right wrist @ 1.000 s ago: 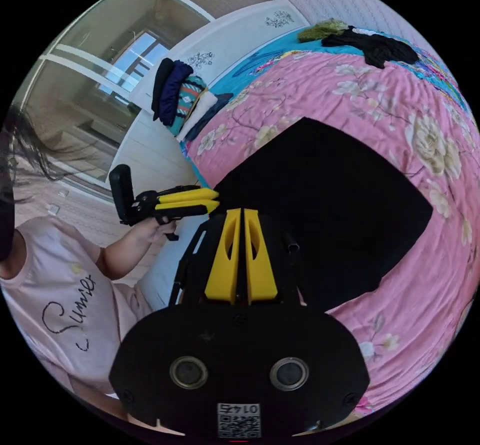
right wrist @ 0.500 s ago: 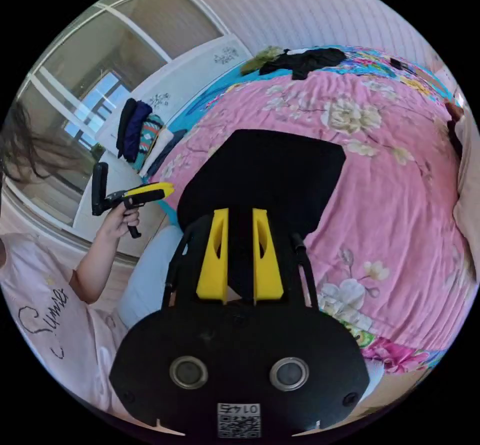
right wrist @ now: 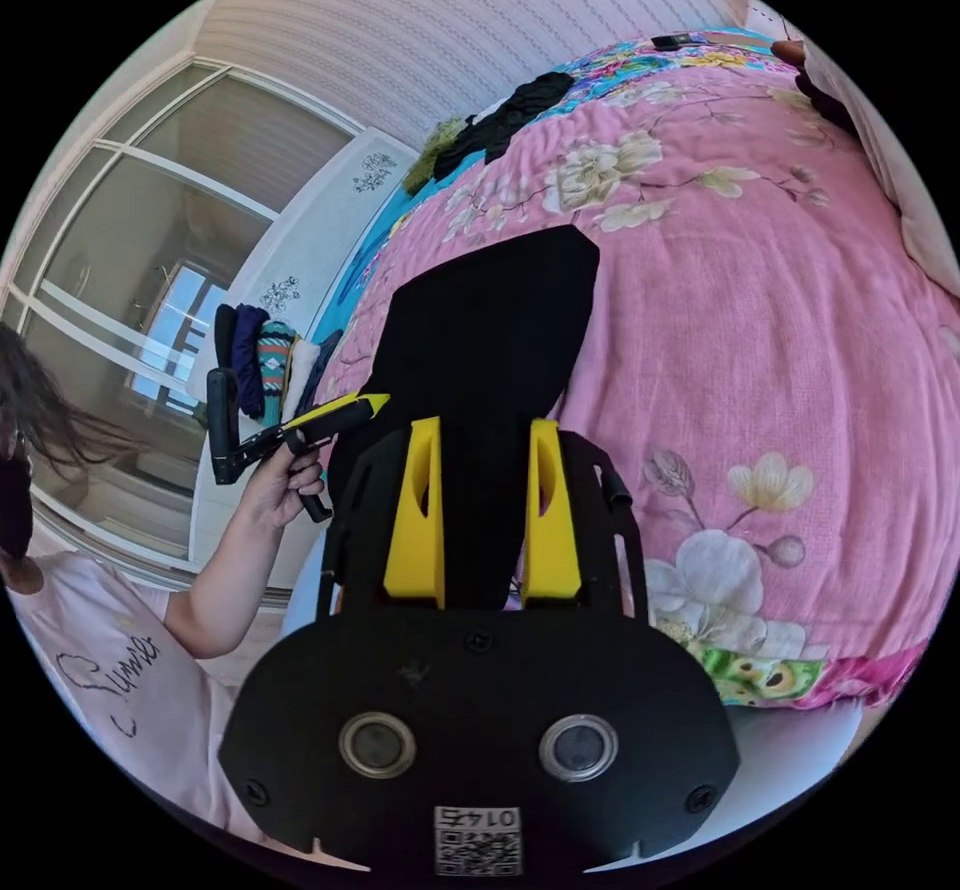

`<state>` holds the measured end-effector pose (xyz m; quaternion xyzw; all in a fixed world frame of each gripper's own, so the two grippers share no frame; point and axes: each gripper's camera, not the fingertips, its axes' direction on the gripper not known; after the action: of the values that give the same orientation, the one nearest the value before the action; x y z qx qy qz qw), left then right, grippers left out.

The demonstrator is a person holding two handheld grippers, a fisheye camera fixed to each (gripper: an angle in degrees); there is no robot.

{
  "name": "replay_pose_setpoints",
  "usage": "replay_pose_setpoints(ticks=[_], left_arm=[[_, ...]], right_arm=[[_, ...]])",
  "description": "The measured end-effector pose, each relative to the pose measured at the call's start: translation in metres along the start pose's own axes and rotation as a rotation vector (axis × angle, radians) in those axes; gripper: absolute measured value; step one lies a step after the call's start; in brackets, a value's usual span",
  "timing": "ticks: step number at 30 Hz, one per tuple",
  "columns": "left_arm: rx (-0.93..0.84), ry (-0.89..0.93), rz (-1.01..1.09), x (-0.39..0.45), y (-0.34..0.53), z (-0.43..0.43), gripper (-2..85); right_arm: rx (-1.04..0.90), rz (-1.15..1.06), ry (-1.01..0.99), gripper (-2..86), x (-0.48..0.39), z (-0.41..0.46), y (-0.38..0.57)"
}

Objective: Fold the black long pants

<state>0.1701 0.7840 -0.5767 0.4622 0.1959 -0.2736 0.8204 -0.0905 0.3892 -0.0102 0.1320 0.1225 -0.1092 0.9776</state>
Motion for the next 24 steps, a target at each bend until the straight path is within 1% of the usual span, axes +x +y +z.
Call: replay_pose_setpoints(ticks=[4, 5, 6, 7, 10, 12, 17, 20, 21, 24], left_arm=[[0.042, -0.084, 0.031, 0.004, 0.009, -0.017, 13.8], [0.027, -0.069, 0.035, 0.004, 0.009, -0.013, 13.6], [0.001, -0.013, 0.047, 0.005, 0.009, -0.003, 12.6], [0.016, 0.023, 0.06, 0.007, 0.013, 0.002, 10.9], [0.03, -0.006, 0.083, 0.015, 0.016, -0.004, 9.7], [0.036, -0.024, 0.088, 0.018, 0.018, -0.01, 9.8], [0.035, -0.074, 0.074, 0.011, 0.018, -0.031, 12.4], [0.028, 0.015, 0.053, -0.004, 0.018, -0.035, 13.1], [0.029, 0.056, 0.055, -0.008, 0.018, -0.037, 11.5], [0.036, 0.075, 0.076, -0.011, 0.018, -0.046, 9.6]], right_arm=[[-0.055, -0.01, -0.031, 12.6, 0.005, 0.017, -0.007], [-0.066, -0.001, -0.024, 12.5, 0.007, 0.024, -0.008], [-0.068, -0.002, -0.019, 12.3, 0.009, 0.031, -0.009], [-0.066, 0.001, -0.014, 12.1, 0.01, 0.033, -0.01], [-0.039, 0.033, -0.036, 11.1, 0.017, 0.039, -0.012], [-0.032, 0.06, -0.084, 10.2, 0.025, 0.041, -0.014], [-0.046, 0.085, -0.153, 7.5, 0.031, 0.054, -0.022], [-0.048, 0.063, -0.123, 6.8, 0.022, 0.064, -0.028], [-0.048, 0.06, -0.123, 6.7, 0.02, 0.068, -0.031], [-0.048, 0.07, -0.155, 7.2, 0.018, 0.079, -0.036]])
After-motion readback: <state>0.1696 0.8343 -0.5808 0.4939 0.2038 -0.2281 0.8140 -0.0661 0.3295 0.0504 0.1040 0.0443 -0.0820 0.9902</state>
